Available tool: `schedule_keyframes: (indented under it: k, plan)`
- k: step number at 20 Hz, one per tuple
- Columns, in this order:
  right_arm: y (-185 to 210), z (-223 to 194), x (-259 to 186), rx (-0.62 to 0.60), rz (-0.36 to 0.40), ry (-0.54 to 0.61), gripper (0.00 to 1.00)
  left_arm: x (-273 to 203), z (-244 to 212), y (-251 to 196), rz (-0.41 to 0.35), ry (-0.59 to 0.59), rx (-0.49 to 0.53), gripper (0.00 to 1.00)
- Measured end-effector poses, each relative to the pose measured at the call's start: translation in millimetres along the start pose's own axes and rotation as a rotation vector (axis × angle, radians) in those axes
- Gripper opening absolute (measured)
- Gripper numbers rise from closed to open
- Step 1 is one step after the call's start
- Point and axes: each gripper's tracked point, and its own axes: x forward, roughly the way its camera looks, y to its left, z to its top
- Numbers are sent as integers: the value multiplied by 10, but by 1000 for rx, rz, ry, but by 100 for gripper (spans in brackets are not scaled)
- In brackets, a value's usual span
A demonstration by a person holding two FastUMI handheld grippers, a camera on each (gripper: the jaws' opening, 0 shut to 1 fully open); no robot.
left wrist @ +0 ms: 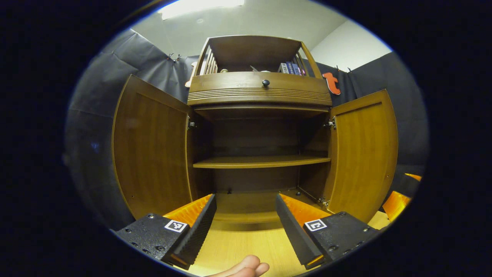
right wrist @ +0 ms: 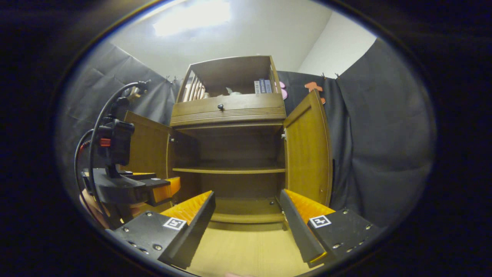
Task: Open the right door of the double-door shoe cabinet with the right hand, and open the left door with the left hand.
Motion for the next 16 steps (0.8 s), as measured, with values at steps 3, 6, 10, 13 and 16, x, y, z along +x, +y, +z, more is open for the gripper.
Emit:
schedule_keyframes:
  k: [3,6,10,13,16]
  plan:
    - [-9,-10,15,-12,-7,0,100,-10,6,23,-5,0,-7,94]
    - [-22,-56,35,-11,-14,8,100,-44,22,19,-14,-5,-5,94]
    - [-57,-101,54,-3,-26,18,100,-76,88,-14,-29,-28,-1,94]
    - [-39,-106,53,7,-18,15,100,-111,113,-27,-35,-42,2,94]
    - [-71,-87,71,20,-23,3,100,-146,144,-48,-38,-54,2,95]
